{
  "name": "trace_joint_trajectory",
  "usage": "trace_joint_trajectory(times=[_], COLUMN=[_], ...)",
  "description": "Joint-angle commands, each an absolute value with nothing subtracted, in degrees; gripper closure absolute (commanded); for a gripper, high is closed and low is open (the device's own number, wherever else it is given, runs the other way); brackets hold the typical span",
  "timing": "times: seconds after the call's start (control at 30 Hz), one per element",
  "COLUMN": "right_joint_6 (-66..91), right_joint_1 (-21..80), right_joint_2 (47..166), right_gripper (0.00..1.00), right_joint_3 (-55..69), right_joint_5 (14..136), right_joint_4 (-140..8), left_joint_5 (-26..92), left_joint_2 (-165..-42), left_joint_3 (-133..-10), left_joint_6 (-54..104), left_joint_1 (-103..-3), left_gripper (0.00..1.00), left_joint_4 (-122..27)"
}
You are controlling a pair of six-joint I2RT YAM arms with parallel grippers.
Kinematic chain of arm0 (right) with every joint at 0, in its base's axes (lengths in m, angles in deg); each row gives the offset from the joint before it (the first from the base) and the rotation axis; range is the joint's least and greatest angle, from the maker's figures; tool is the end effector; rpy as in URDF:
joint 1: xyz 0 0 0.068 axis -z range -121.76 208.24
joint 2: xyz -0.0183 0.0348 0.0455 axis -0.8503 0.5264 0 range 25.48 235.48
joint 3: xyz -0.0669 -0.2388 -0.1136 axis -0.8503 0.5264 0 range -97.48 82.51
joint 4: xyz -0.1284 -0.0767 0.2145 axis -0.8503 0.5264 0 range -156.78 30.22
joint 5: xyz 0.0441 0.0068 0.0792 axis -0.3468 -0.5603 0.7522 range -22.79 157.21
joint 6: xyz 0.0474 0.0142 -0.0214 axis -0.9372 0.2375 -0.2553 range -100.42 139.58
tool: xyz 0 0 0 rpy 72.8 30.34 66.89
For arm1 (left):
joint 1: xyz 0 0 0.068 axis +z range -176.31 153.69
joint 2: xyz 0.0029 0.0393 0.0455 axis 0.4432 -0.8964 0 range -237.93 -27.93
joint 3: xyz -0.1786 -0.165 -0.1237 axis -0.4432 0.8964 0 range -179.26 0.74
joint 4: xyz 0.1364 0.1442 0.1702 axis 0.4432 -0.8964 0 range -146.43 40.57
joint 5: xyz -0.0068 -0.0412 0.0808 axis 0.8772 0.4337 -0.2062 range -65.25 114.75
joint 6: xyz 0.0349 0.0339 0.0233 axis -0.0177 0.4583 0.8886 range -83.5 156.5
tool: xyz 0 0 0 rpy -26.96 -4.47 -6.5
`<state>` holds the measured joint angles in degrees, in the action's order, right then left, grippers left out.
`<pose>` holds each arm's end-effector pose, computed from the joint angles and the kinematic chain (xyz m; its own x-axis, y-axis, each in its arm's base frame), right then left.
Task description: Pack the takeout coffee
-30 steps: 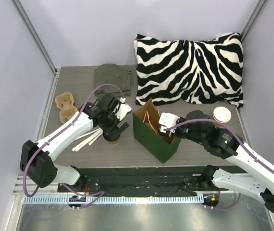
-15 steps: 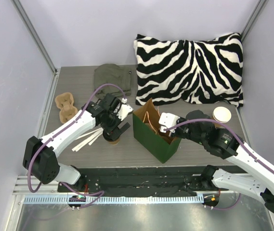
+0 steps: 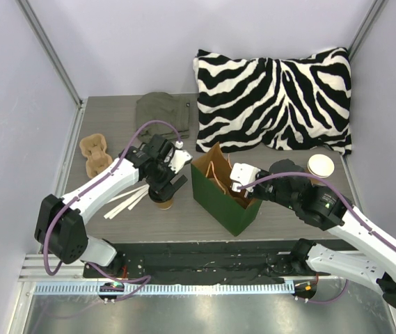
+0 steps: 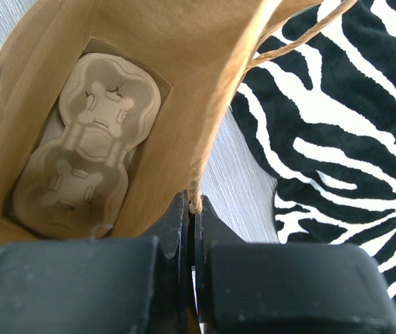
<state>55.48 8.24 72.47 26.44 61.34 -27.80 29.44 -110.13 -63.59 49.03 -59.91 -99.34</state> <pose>0.1103 0.1257 0.3499 0.1540 -0.7239 -0.6725 -0.7589 0.3492 -0.5497 0.2293 -0.1557 0.2556 -0.6275 0.6765 -0.3856 0.7308 0.6825 0.0082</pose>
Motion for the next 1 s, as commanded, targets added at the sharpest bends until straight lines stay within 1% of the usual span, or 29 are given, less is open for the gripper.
trace_joint_trajectory(times=[0.0, 0.03, 0.17, 0.6, 0.73, 0.83, 0.97], right_joint_6=[55.35, 55.35, 55.52, 55.52, 55.52, 55.44, 55.26], right_joint_1=[8.49, 8.49, 8.49, 8.49, 8.49, 8.49, 8.49], right_joint_2=[71.71, 71.80, 71.98, 72.59, 72.86, 72.94, 73.03], right_gripper=[0.99, 0.99, 0.99, 0.99, 0.99, 0.99, 0.99], right_joint_3=[25.30, 25.30, 25.30, 24.68, 24.42, 24.16, 23.28], right_joint_5=[61.32, 61.32, 61.58, 61.76, 62.20, 62.29, 62.37], right_joint_4=[-28.11, -28.20, -28.20, -28.28, -28.55, -28.90, -29.34], left_joint_5=[31.08, 30.91, 30.20, 28.79, 28.45, 27.39, 27.65], left_joint_2=[-109.32, -109.15, -108.00, -104.66, -103.78, -102.99, -102.73], left_joint_3=[-62.80, -62.80, -62.98, -65.52, -70.17, -75.88, -87.99], left_joint_6=[49.06, 48.98, 48.98, 49.59, 49.94, 49.68, 48.28], left_joint_1=[-59.71, -59.71, -59.71, -59.97, -59.97, -59.97, -59.97], left_gripper=[0.16, 0.19, 0.22, 0.22, 0.23, 0.23, 0.22], left_joint_4=[-98.21, -98.21, -98.38, -100.05, -102.42, -105.49, -110.15])
